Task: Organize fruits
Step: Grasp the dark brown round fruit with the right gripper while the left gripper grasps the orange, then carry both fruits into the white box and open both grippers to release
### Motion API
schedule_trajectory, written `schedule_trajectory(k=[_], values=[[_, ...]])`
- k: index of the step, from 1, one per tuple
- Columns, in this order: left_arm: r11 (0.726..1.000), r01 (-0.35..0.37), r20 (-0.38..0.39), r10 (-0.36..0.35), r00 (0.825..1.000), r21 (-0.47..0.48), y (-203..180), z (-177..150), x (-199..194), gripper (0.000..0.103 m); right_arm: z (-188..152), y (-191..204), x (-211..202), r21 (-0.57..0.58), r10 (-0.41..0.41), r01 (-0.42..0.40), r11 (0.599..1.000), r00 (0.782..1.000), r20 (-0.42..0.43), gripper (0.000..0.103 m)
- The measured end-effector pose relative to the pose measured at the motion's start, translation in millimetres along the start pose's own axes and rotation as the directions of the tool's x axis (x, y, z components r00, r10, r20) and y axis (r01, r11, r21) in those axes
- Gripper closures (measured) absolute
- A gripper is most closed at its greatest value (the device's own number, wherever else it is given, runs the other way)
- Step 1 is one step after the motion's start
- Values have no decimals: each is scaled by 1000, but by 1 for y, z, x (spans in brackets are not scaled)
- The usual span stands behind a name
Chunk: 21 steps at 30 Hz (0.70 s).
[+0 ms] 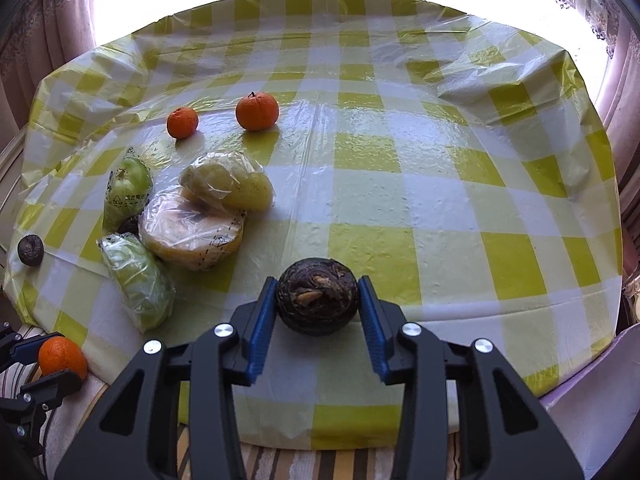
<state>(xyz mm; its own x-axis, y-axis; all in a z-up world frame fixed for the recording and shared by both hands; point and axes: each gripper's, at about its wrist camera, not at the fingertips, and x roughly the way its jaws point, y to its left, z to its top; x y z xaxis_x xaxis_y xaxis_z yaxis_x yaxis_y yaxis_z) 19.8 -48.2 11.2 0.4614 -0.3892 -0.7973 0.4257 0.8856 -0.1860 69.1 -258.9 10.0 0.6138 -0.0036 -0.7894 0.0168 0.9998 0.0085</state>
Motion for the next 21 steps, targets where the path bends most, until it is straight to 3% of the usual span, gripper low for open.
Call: schedule_trajectory(k=[10, 21], values=[[999, 3, 45, -5, 999, 49, -35, 8, -5, 68, -31, -36, -50, 63, -8, 6, 998, 999, 35, 62], [979, 73, 82, -90, 993, 192, -122, 31, 6, 68, -60, -107, -106, 151, -119, 106, 983, 989, 85, 62]])
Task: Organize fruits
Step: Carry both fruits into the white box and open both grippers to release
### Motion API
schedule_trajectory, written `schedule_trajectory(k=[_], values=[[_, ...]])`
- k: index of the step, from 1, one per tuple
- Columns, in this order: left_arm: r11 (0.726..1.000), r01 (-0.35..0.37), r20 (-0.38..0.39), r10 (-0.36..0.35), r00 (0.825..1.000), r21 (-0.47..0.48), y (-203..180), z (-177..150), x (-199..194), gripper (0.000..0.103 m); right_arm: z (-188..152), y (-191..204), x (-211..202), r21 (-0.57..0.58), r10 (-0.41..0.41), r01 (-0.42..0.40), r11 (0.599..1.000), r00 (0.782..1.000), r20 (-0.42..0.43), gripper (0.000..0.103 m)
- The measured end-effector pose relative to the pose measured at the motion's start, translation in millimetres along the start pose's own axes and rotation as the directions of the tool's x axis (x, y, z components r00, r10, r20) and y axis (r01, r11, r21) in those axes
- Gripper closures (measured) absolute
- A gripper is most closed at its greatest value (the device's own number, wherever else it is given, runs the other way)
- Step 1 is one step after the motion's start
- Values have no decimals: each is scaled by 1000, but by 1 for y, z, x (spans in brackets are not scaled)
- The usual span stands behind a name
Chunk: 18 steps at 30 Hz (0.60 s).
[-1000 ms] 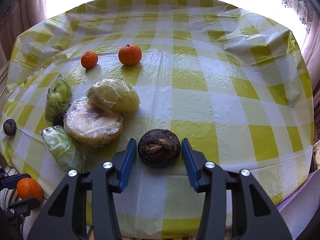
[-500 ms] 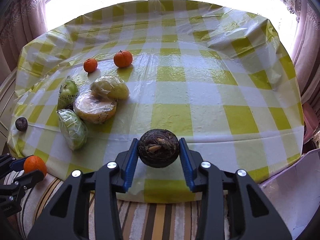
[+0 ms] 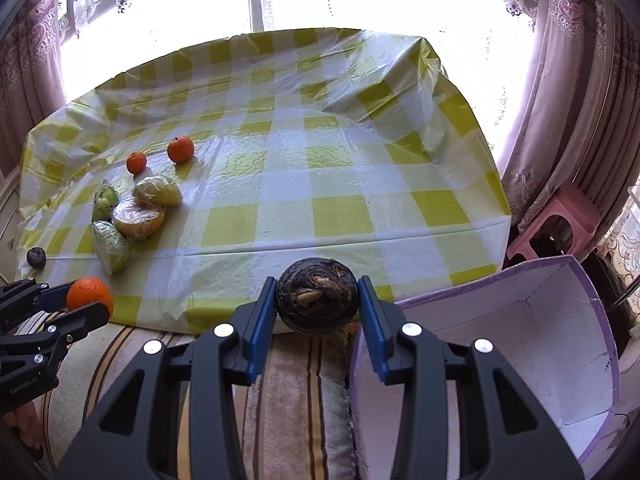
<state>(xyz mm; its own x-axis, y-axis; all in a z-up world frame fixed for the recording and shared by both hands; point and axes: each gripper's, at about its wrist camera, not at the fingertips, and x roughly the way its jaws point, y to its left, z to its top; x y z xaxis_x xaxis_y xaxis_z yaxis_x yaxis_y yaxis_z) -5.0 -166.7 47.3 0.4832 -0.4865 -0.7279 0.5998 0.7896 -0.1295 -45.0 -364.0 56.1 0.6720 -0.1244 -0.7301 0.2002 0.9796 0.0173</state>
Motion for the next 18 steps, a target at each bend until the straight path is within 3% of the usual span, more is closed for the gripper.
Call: schedule_trajectory(k=[9, 18], values=[[978, 125, 25, -131, 991, 169, -91, 34, 32, 68, -28, -82, -1, 102, -133, 137, 985, 990, -52, 62], [912, 221, -92, -201, 975, 345, -176, 44, 91, 67, -54, -140, 19, 177, -205, 231, 957, 967, -153, 62]])
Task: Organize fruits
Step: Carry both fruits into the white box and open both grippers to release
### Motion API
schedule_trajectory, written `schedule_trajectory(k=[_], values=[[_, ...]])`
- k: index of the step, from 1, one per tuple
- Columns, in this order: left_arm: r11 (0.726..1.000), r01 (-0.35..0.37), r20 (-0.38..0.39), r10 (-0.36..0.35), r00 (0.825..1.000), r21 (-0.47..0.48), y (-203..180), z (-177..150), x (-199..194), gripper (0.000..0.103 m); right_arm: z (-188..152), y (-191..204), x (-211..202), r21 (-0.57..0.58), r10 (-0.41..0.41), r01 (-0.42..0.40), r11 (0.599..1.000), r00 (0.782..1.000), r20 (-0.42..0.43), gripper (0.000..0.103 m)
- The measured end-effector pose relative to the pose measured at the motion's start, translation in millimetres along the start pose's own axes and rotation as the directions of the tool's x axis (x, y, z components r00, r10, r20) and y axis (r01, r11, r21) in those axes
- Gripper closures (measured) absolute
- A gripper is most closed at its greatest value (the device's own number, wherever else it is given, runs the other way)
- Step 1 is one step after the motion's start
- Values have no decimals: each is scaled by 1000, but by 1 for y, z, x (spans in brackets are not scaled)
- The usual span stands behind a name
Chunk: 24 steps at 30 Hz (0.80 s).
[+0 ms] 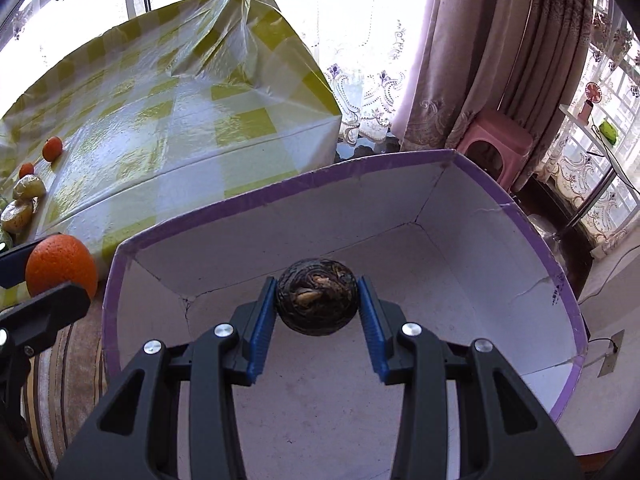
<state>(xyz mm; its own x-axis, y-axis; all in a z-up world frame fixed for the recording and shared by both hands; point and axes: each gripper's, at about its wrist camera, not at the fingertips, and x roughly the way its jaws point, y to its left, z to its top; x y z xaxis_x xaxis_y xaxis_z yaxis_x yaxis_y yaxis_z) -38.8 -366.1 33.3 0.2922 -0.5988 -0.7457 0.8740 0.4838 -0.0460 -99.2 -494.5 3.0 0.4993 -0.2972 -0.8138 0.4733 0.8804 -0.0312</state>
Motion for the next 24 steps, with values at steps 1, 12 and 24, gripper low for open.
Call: schedule_trajectory(k=[1, 12, 24], values=[[1000, -5, -26, 6, 1000, 19, -5, 3, 10, 67, 1, -2, 0, 0, -6, 6, 1000, 1000, 1, 62], [998, -14, -147, 23, 989, 67, -19, 5, 61, 66, 4, -18, 9, 36, -17, 17, 999, 1000, -9, 60], [998, -39, -82, 43, 996, 49, -20, 6, 42, 33, 7, -21, 1, 57, -11, 9, 998, 999, 35, 8]])
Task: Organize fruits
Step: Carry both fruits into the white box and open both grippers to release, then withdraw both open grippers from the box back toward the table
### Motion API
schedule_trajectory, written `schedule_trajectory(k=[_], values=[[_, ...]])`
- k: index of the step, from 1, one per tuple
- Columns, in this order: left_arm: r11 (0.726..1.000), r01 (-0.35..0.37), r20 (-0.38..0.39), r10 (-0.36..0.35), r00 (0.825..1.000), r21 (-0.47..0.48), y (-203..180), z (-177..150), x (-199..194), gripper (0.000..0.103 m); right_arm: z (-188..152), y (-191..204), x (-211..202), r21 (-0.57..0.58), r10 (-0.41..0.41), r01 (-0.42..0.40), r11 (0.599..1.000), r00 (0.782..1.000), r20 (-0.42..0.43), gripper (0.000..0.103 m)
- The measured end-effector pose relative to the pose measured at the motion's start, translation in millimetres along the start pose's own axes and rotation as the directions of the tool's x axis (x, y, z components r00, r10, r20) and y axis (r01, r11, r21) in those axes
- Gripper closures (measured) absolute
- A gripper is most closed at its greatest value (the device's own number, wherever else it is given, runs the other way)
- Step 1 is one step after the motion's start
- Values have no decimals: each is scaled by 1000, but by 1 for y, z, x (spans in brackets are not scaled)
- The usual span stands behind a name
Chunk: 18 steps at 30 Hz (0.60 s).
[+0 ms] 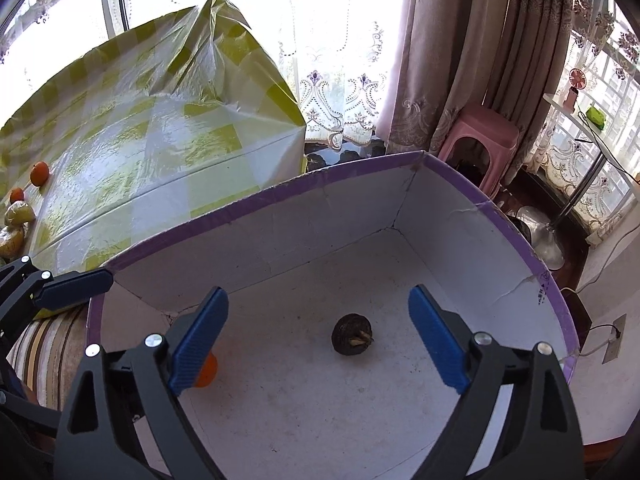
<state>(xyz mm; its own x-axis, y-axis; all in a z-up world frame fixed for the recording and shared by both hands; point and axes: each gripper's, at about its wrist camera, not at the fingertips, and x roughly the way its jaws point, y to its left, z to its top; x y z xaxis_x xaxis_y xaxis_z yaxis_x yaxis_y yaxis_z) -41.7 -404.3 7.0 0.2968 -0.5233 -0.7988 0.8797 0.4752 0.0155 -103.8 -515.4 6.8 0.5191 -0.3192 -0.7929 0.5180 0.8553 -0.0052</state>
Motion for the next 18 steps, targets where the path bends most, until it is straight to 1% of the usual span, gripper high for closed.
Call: schedule_trajectory(k=[3, 5, 6, 8, 11, 14, 15, 16, 18], values=[[1000, -12, 32, 12, 999, -16, 3, -3, -11, 27, 1, 0, -7, 1, -12, 12, 1000, 1000, 27, 3], [999, -24, 52, 26, 998, -32, 7, -7, -20, 26, 3, 3, -11, -8, -13, 13, 1000, 999, 42, 3], [998, -35, 63, 38, 997, -46, 9, -9, -25, 23, 4, 4, -14, -13, -22, 23, 1000, 998, 53, 3], [994, -65, 92, 73, 993, -85, 19, -15, -38, 19, 5, 8, -21, -29, -68, 71, 997, 994, 87, 2], [977, -114, 146, 141, 979, -178, 44, -31, -64, 18, 8, 20, -36, -62, -115, 126, 990, 982, 152, 2], [948, -139, 187, 197, 962, -285, 76, -51, -90, 17, 9, 35, -50, -62, -156, 173, 983, 963, 220, 2], [938, -145, 201, 216, 956, -316, 86, -59, -99, 17, 10, 42, -55, -63, -155, 175, 983, 959, 238, 2], [928, -158, 216, 239, 947, -338, 95, -67, -108, 17, 10, 49, -58, -71, -133, 154, 985, 960, 246, 2], [910, -202, 231, 298, 926, -362, 112, -81, -126, 17, 10, 62, -62, -76, -38, 59, 995, 969, 246, 2]])
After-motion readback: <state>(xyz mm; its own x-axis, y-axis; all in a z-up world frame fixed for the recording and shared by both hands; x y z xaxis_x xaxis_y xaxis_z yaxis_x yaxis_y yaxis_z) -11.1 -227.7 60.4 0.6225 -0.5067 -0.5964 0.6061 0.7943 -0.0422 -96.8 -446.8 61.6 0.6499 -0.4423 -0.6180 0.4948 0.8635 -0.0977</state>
